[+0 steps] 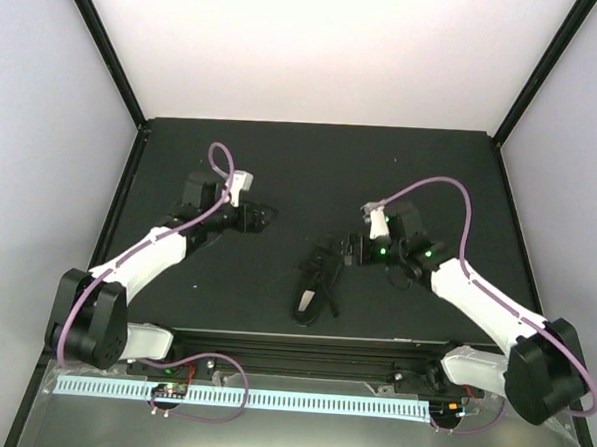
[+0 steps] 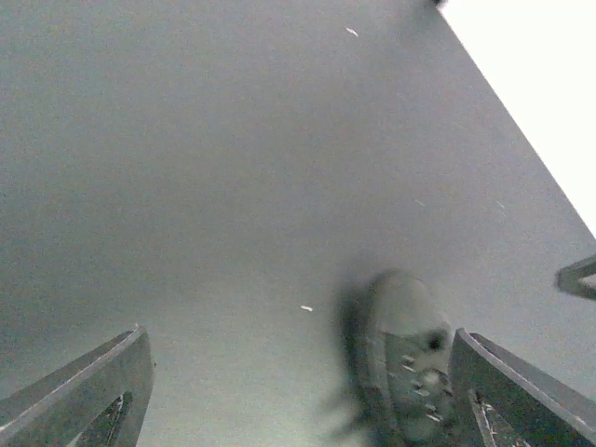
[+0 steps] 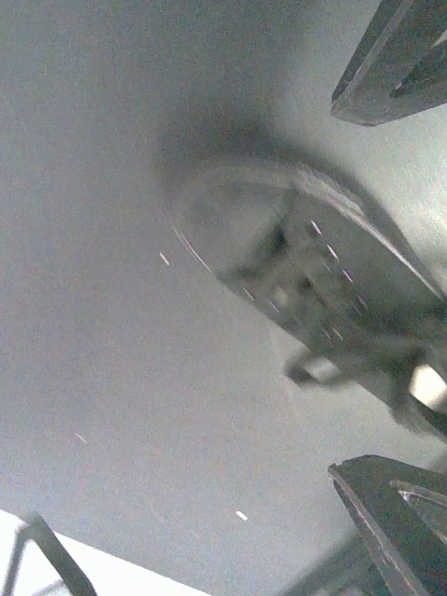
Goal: Tie the shoes
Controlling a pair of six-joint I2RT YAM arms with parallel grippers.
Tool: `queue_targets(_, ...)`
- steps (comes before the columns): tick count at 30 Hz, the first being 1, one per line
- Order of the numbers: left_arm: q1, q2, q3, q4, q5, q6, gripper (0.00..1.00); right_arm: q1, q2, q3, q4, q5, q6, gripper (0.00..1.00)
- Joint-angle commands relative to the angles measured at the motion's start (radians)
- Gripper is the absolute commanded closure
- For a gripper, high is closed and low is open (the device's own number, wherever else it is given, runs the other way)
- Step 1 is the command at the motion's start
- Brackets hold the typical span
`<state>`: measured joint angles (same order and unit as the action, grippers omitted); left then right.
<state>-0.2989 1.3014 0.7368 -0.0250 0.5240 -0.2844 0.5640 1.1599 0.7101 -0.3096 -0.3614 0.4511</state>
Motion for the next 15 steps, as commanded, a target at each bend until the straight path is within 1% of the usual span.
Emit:
queue_targets(1,0.177,0.015,0.036,-0.026,-0.013,0.023,0.11,-0.156,0.089,0.083,-0.024,0.067,-0.084,0.00)
queue_targets(5,0.428,-0.042,-0.038,0.090,0.000,-0.011,0.10,-0.373,0.120,0.102,0.029,0.099,-0.112,0.00)
queue_targets(7,0.531,-0.086,-0.097,0.166,-0.030,0.003,0.08,-0.478,0.102,0.079,0.083,0.140,-0.107,0.00)
queue_targets(9,0.564,-0.119,-0.161,0.222,-0.166,0.054,0.02,-0.551,0.053,0.023,0.177,0.227,-0.116,0.00)
queue_targets(10,0.565,-0.122,-0.186,0.249,-0.205,0.083,0.02,-0.562,0.028,-0.009,0.234,0.287,-0.131,0.00)
queue_targets(13,0.561,-0.085,-0.250,0.371,-0.217,0.118,0.01,-0.566,-0.024,-0.118,0.405,0.479,-0.163,0.00)
queue_targets(15,0.549,-0.040,-0.288,0.462,-0.214,0.126,0.01,-0.566,-0.025,-0.176,0.497,0.557,-0.164,0.00)
